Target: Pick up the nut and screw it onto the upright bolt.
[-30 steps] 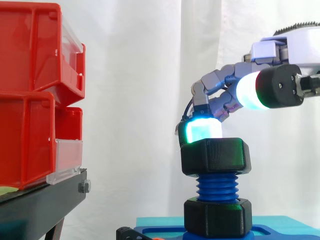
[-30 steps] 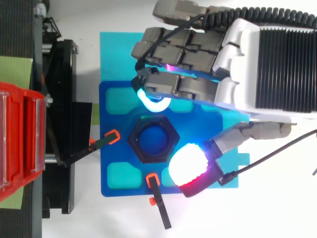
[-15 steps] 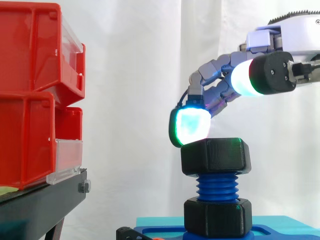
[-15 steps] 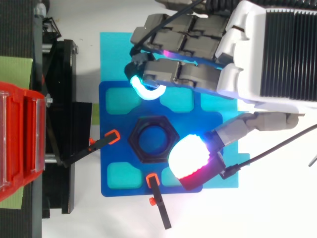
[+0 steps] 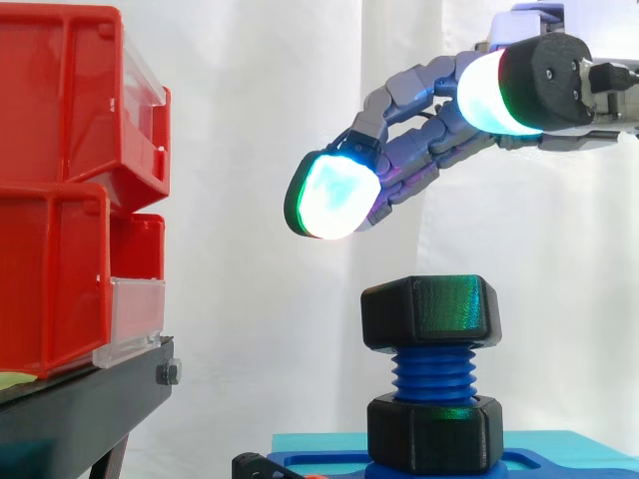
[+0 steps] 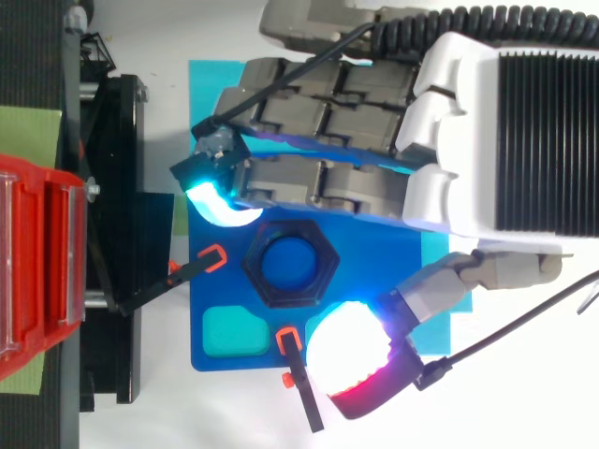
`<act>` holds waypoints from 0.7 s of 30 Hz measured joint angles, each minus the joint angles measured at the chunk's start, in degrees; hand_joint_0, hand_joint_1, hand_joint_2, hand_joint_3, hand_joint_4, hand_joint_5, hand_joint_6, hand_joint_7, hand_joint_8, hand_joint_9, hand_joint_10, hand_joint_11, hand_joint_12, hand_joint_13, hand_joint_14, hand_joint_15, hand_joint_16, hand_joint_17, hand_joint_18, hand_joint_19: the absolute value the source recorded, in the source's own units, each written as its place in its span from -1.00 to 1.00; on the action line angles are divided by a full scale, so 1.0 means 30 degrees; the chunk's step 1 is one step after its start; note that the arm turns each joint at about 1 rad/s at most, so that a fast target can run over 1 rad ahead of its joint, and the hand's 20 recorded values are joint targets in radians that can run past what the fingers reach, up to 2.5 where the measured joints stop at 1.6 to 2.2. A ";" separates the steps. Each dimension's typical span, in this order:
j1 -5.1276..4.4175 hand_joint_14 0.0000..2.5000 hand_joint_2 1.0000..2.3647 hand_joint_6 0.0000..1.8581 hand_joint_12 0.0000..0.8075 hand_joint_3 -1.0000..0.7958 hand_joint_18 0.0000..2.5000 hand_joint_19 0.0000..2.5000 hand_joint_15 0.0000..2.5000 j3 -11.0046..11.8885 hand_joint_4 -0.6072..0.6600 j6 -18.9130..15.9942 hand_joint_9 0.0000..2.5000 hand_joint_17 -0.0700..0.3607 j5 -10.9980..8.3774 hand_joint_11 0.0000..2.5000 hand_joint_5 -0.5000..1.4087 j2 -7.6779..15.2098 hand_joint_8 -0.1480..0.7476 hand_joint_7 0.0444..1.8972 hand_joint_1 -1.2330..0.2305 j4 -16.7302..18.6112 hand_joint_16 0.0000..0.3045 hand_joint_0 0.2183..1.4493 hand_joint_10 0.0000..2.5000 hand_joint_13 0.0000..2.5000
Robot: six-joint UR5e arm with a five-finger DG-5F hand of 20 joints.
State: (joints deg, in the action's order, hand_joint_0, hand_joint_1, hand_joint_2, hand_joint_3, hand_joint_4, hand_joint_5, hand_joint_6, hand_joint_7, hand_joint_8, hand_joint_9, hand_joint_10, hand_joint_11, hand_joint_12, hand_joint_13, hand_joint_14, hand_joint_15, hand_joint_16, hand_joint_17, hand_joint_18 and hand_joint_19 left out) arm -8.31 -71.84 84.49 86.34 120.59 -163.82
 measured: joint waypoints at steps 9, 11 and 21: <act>-0.0045 -1.00 -1.00 -0.46 -0.32 -0.44 -0.80 -0.99 -1.00 -0.0213 0.17 -0.0466 -0.58 -0.32 0.0069 -1.00 -0.64 0.0487 -0.20 -0.34 0.46 0.0067 -0.78 -0.57 -1.00 -0.57; -0.0020 -1.00 -1.00 -0.46 -0.31 -0.44 -0.80 -0.99 -1.00 -0.0214 0.17 -0.0647 -0.58 -0.32 0.0159 -1.00 -0.64 0.0609 -0.19 -0.32 0.46 0.0075 -0.78 -0.57 -1.00 -0.57; 0.0111 -1.00 -1.00 -0.46 -0.30 -0.44 -0.80 -0.99 -1.00 -0.0222 0.26 -0.0862 -0.57 -0.33 0.0387 -1.00 -0.61 0.0696 -0.16 -0.07 0.46 -0.0039 -0.78 -0.56 -1.00 -0.56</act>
State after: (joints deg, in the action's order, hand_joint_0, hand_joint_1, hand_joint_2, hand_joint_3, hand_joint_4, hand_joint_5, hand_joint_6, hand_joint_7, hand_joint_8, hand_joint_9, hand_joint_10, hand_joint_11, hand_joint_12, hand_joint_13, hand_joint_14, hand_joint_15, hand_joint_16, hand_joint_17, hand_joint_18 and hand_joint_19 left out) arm -7.97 -72.51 81.90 87.50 122.68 -163.94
